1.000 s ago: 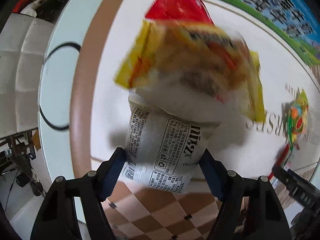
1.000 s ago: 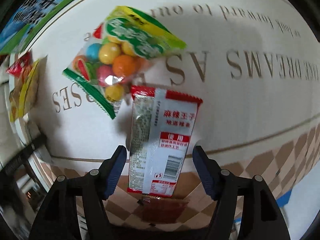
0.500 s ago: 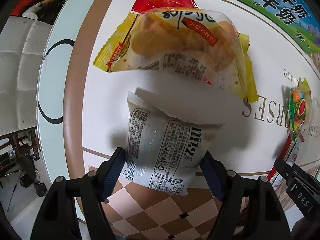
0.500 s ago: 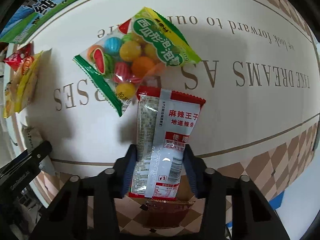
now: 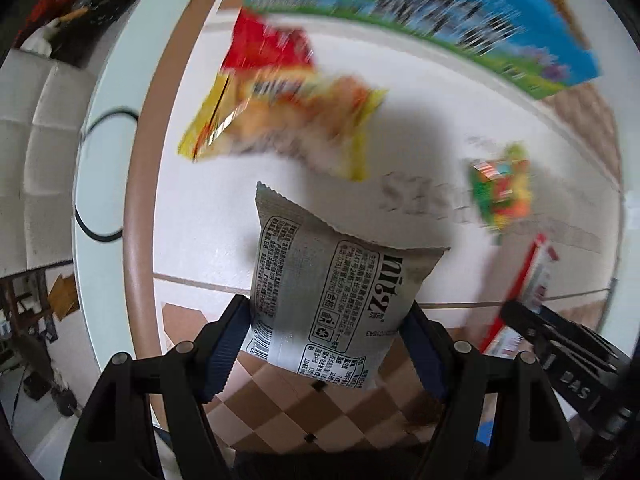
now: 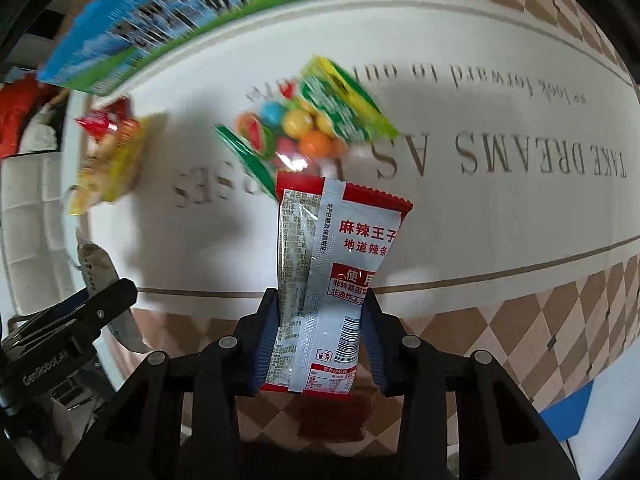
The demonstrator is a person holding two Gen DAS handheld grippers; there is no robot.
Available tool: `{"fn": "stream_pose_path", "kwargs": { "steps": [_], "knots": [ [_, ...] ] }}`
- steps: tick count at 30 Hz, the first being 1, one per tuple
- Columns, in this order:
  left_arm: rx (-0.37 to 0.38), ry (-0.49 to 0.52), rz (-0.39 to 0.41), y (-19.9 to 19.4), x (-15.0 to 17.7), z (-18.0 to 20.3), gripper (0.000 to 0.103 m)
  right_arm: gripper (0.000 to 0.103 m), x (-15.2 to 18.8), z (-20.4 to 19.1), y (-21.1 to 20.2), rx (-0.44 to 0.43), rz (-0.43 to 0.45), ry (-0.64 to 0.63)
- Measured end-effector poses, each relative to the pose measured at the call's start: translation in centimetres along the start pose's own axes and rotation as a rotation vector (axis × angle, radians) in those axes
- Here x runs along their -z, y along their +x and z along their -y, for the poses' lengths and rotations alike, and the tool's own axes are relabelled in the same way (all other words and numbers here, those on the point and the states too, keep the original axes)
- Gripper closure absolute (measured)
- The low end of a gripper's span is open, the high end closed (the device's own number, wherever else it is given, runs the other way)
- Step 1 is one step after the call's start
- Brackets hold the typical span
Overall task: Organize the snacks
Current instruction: 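Carry both packets into the cardboard box and open both grippers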
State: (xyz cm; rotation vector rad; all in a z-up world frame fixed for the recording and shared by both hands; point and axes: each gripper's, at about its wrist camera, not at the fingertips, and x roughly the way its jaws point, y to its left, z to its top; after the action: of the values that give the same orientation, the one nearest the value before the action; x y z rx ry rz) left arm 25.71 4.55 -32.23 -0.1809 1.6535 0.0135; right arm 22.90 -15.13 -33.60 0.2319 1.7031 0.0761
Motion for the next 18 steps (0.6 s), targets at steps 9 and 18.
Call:
{"fn": "stream_pose_path", "kwargs": {
  "steps": [9,18],
  "knots": [
    [0.101,0.069,0.178,-9.8,-4.5,2.7,0.03,0.061,-4.3,-0.9,-9.6,-0.108,0.142,-0.046],
    [0.023,0.124,0.319,-14.3,-15.1,5.0,0.03,0.061,-15.5,-2.3,-17.9,-0.076,0.354,-0.089]
  ]
}}
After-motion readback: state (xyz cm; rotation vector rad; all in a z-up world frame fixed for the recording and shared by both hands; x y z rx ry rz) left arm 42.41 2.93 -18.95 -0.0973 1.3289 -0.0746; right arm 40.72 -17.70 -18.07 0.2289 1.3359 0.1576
